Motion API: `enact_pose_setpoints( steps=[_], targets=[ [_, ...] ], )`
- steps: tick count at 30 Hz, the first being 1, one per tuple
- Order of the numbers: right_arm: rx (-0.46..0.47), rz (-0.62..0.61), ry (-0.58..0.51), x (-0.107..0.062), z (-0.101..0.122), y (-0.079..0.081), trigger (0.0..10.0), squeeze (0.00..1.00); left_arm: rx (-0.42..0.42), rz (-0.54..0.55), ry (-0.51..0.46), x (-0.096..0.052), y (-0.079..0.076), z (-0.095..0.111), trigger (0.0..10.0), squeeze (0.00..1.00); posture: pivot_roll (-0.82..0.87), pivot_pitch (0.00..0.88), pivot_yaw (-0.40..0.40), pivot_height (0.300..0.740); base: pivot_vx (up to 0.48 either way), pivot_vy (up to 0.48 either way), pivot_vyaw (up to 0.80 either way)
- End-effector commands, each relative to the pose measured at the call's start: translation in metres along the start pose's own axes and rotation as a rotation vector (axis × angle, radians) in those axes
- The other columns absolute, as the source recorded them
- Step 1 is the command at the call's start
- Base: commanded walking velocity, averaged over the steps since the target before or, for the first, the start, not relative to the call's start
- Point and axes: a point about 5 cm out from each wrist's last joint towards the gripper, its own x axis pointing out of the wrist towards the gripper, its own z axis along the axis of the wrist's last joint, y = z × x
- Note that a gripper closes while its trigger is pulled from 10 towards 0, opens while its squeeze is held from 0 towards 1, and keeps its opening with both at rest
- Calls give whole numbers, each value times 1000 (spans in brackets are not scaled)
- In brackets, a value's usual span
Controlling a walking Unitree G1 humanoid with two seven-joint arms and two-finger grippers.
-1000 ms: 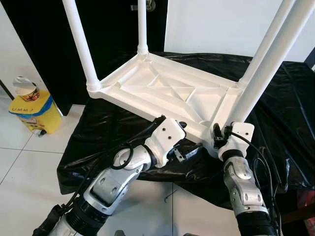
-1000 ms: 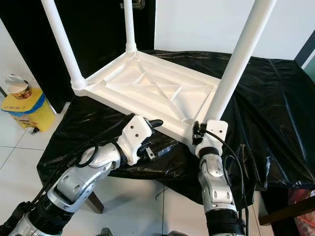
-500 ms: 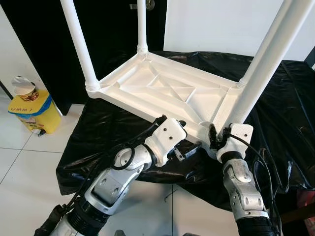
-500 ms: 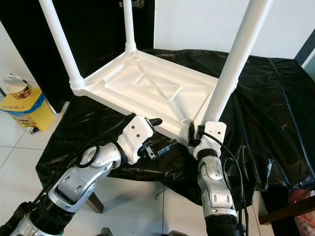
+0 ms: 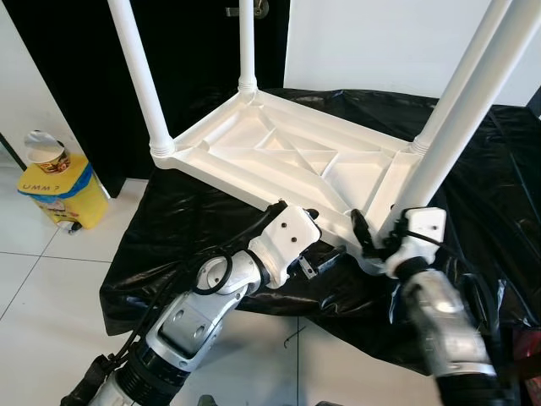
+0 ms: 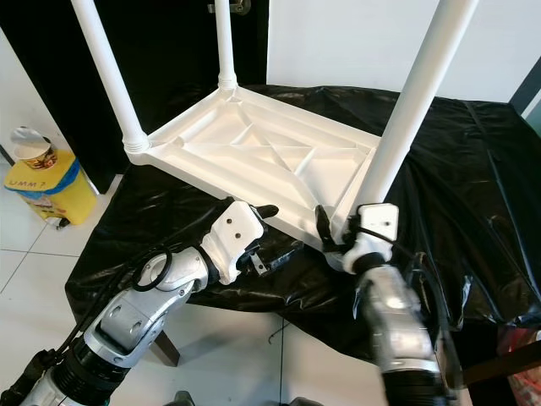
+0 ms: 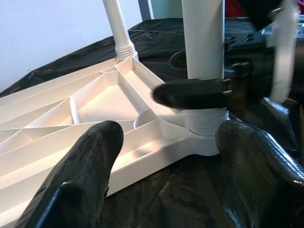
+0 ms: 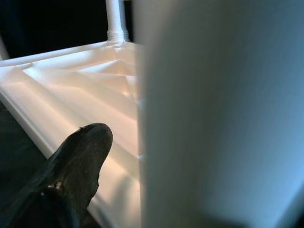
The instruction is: Building children table
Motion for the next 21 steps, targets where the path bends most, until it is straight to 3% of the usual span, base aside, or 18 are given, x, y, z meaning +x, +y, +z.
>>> enact_pose_setpoints(
  steps=[1,9,20,21],
  targets=[
    [28,76,39,-5,-8,-3,10000,0,15,-16,-12,-2,-2,2,10000,0,26,15,-68,740,0,0,0],
    [-40,223,92,-4,-15,-16,10000,0,16,-29,-10,-2,-2,2,10000,0,28,9,-54,740,0,0,0],
    [-83,311,101,6,-16,-22,10000,0,18,-38,-9,-3,-2,3,10000,0,31,11,-48,740,0,0,0],
    [-86,318,101,8,-16,-22,6157,0,17,-40,-8,-3,-3,3,10000,0,31,12,-47,740,0,0,0]
  ],
)
